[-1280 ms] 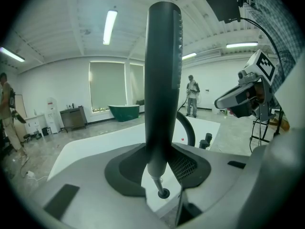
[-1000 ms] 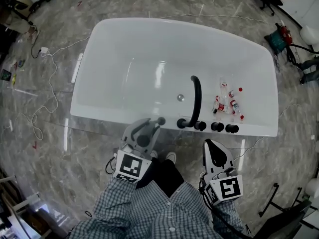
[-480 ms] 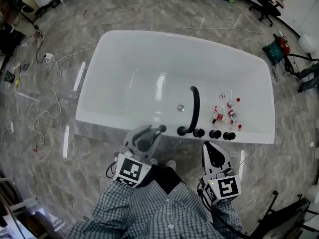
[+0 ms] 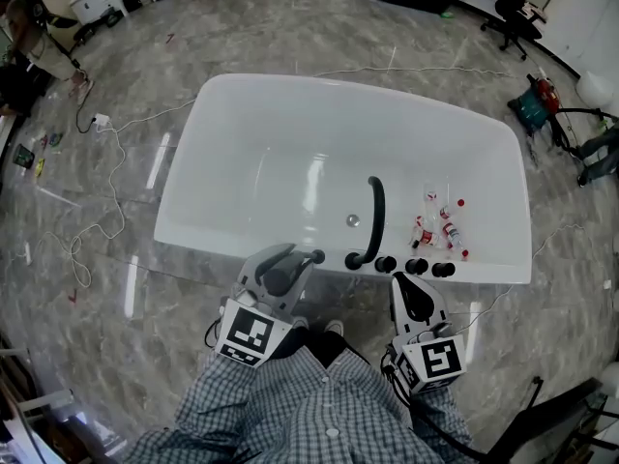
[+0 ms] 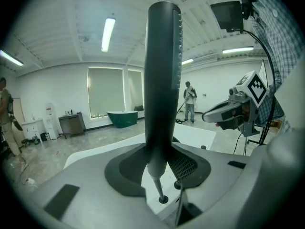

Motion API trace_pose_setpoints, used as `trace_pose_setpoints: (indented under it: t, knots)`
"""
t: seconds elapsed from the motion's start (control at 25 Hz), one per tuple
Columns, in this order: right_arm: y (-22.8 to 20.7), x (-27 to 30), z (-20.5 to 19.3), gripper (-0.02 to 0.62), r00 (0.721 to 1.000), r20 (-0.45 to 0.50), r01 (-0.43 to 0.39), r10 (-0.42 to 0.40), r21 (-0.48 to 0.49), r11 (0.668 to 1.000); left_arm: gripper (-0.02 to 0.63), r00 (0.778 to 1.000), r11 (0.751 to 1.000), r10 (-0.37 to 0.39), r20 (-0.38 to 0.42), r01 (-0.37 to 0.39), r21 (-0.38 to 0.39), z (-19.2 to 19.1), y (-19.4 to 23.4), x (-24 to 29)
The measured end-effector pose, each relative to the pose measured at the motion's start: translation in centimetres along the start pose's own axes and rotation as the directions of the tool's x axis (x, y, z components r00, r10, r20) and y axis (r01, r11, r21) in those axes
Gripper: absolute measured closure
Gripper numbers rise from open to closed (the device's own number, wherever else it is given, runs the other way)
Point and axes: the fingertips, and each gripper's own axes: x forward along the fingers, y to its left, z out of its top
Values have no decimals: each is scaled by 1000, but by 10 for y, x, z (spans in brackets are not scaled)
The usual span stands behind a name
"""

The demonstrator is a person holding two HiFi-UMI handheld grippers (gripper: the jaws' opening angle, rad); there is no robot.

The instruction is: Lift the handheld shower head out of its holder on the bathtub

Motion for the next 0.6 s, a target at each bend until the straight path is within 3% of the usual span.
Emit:
trace_pose_setpoints:
  t: [0.6]
  knots:
    - [-9,-7,34,577,996,82,26,-23,-45,999,466,998,1000,8,69,-10,29,51,-3,-22]
